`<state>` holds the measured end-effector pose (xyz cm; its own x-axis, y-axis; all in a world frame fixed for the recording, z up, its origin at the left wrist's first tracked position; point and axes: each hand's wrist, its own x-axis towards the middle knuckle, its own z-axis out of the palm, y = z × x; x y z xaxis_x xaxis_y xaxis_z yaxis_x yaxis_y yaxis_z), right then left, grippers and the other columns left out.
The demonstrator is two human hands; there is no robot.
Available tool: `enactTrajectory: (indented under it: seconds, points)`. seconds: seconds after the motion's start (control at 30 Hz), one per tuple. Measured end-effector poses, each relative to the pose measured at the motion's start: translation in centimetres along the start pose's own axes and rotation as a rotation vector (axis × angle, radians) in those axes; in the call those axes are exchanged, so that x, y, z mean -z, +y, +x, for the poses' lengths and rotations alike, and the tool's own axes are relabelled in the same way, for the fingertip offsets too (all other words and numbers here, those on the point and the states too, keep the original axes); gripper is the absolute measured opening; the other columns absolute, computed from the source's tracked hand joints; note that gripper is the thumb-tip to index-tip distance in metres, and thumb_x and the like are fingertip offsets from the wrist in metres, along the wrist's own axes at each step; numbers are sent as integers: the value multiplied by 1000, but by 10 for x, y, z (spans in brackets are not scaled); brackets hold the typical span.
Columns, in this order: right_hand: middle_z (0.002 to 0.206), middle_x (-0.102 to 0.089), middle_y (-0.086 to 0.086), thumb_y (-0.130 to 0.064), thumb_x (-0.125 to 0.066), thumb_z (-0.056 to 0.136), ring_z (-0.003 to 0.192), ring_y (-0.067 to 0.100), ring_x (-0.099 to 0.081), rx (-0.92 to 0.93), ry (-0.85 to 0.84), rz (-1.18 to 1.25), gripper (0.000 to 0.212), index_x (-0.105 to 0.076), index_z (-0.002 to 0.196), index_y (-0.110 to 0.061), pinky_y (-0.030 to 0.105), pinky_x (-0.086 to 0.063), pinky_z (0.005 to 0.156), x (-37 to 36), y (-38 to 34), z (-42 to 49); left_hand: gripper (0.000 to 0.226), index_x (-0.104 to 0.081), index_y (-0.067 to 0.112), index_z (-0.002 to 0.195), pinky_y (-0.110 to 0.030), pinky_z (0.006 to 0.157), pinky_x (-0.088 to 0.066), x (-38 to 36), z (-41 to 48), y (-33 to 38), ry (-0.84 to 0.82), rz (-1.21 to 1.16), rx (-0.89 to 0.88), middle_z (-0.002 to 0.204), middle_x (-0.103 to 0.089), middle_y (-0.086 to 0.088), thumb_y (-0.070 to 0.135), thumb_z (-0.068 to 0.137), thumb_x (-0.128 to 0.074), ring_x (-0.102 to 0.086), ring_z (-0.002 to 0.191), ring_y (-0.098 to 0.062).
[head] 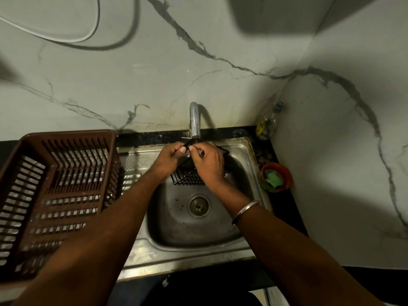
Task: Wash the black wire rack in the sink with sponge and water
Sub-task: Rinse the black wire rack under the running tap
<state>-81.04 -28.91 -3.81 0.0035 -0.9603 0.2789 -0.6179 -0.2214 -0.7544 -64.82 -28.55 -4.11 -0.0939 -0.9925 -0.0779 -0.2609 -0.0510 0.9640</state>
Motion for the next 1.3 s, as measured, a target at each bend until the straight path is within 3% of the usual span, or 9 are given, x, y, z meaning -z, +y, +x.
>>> enactTrajectory:
  seconds: [0.2, 0.27, 0.37, 0.47, 0.7, 1.0, 1.07, 1.17, 1.3]
  points:
    - [100, -53, -5, -39, -78, 86, 93, 17, -54, 10, 84, -82, 28, -55, 91, -24, 41, -51, 81, -2, -8, 2, 29, -70, 0, 130, -22, 95, -55, -1, -12, -5, 81, -178, 42, 123, -75, -12, 13, 112, -52, -71, 110, -10]
    - [108, -60, 0, -38, -67, 95, 101, 19, -58, 61, 4, -59, 23, -60, 109, -22, 46, -53, 86, -2, -3, 5, 30, -69, -1, 131, -19, 90, -56, -2, -14, -3, 90, -198, 46, 121, -75, -11, 12, 113, -50, -73, 107, -8]
    - [125, -66, 6, -46, -40, 110, 109, 23, -65, -174, -175, -13, 47, -41, 154, -30, 43, -55, 91, 4, -3, 13, 30, -67, -3, 132, -13, 83, -55, -3, -14, -3, 102, -186, 46, 116, -75, -7, 9, 113, -47, -73, 101, -1]
    - [141, -63, 14, -39, -35, 112, 129, 32, -60, -33, -231, -116, 48, -52, 149, -13, 49, -52, 105, 2, -7, 11, 29, -68, -1, 130, -16, 84, -55, 0, -14, -9, 111, -183, 36, 114, -76, -6, 9, 113, -47, -74, 102, -4]
    - [167, -37, 0, -51, -35, 112, 158, 27, -25, -63, -463, -122, 51, -42, 158, -30, 56, -19, 127, 20, -2, 23, 28, -66, -3, 124, -26, 79, -60, 8, -15, -25, 122, -251, 123, 108, -79, -5, 16, 114, -47, -76, 99, -16]
    - [115, -70, -6, -52, -62, 101, 108, 16, -67, -258, -603, 108, 26, -69, 118, -34, 43, -58, 95, 26, 10, 57, 32, -67, 6, 116, -22, 70, -59, 3, -29, -18, 194, -317, 220, 99, -81, -1, 23, 117, -39, -76, 92, -17]
    - [107, -70, -7, -55, -59, 102, 110, 22, -67, -257, -582, 40, 30, -71, 116, -31, 45, -54, 97, 22, 11, 60, 44, -69, 10, 112, -20, 69, -58, 4, -25, -11, 191, -314, 258, 96, -81, 1, 36, 117, -34, -76, 91, -15]
    - [132, -68, 1, -63, -54, 101, 134, 31, -54, -209, -595, -149, 44, -69, 130, -34, 55, -30, 118, 12, 10, 65, 53, -73, 9, 103, -23, 72, -59, 5, -14, 2, 185, -244, 217, 93, -78, -5, 50, 112, -42, -74, 84, -11]
    - [140, -62, 5, -56, -46, 107, 135, 27, -50, -98, -601, -348, 44, -66, 138, -32, 51, -22, 119, 13, -7, 64, 24, -69, 9, 89, -24, 64, -50, -1, 8, 9, 240, -135, 147, 76, -65, -4, 24, 108, -64, -60, 65, -5]
